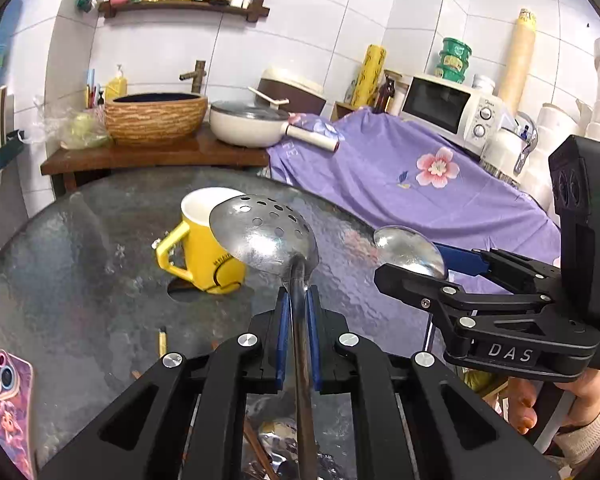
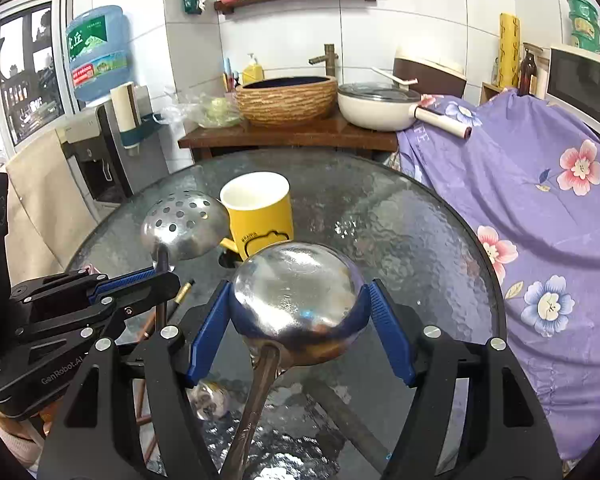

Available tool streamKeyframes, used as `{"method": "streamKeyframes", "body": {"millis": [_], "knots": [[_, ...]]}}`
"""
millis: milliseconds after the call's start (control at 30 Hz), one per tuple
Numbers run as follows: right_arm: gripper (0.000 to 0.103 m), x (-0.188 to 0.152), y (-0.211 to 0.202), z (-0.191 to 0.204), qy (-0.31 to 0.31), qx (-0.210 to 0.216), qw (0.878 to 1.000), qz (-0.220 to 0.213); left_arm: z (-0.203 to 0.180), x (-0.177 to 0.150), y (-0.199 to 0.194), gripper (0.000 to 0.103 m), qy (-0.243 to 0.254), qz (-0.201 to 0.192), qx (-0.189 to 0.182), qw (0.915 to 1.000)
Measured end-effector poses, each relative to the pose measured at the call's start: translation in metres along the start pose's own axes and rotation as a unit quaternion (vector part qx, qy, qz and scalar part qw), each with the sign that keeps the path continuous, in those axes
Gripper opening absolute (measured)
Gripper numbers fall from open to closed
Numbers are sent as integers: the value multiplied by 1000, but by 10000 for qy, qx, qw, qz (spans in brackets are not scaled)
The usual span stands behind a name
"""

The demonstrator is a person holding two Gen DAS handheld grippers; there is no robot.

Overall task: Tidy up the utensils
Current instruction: 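Lift the skimmer with the left gripper while the right carries the ladle toward the yellow mug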

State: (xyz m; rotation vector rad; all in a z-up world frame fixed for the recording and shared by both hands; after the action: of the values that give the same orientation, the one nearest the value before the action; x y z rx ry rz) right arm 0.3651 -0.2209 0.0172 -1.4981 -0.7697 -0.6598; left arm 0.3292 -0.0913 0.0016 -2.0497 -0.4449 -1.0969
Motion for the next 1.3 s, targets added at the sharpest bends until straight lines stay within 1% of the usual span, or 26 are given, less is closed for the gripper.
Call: {"method": "streamKeyframes", "body": {"millis": [167, 367, 467, 567, 667, 733, 767, 800, 833, 867, 900, 933, 1067, 1133, 1167, 1233, 1267, 1300], "knots": [[69, 16, -12, 5, -65, -6, 9997, -239, -1, 15, -16, 6, 126, -241, 45, 9996], [69, 39, -18, 8, -35, -75, 9988, -489, -4, 33, -28, 6, 344, -487, 138, 9981], [69, 46, -14, 12, -119, -126, 9986, -500, -1, 36, -23, 5, 413, -456, 249, 9978], [69, 47, -8, 12, -121, -174, 9986, -482, 9, 33, -21, 5, 217, -383, 187, 9989], [69, 47, 1, 8, -34, -183, 9990, -396, 16, 28, -21, 5, 165, -325, 296, 9989], [69, 45, 5, 7, -5, -198, 9992, -352, 22, 25, -18, 5, 91, -169, 331, 9993], [69, 44, 7, 7, -1, -200, 9992, -334, 25, 23, -17, 9, 43, -149, 344, 9993], [69, 43, 7, 7, -17, -211, 9992, -327, 28, 21, -14, 15, 22, -73, 380, 9992], [69, 42, 8, 7, -42, -214, 9992, -328, 31, 19, -10, 33, 29, 11, 465, 9989], [69, 42, 7, 9, -55, -210, 9992, -322, 34, 17, -7, 52, 15, 44, 531, 9986], [69, 41, 7, 9, -69, -206, 9993, -309, 39, 13, -4, 60, -69, 75, 580, 9983], [69, 40, 7, 10, -88, -210, 9993, -296, 43, 10, 0, 64, -154, 136, 565, 9982], [69, 37, 7, 10, -144, -250, 9992, -268, 54, -8, 27, 64, -289, 698, 636, 9951], [69, 35, 8, 8, -154, -259, 9993, -234, 59, -19, 45, 64, -403, 1076, 670, 9911], [69, 33, 8, 8, -155, -260, 9993, -223, 60, -24, 52, 64, -425, 1204, 654, 9897], [69, 31, 8, 7, -144, -245, 9994, -194, 60, -32, 66, 65, -285, 1402, 857, 9860], [69, 29, 8, 6, -140, -241, 9994, -183, 60, -36, 71, 68, -208, 1481, 960, 9841], [69, 28, 8, 5, -135, -232, 9995, -170, 60, -40, 76, 69, -175, 1563, 964, 9828]]}}
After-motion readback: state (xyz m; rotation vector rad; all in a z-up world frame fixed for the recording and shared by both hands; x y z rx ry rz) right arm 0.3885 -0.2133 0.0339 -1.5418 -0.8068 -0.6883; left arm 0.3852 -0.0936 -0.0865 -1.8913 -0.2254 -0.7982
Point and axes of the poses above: each gripper's, at about its wrist camera, not at the fingertips, and y roughly the way its jaws point, z to its left, x to its top, the point moved 3 cm from there along y, roughly the way its jaws point, and after that the axes turned 14 degrees about -x, right-handed, at the moved point
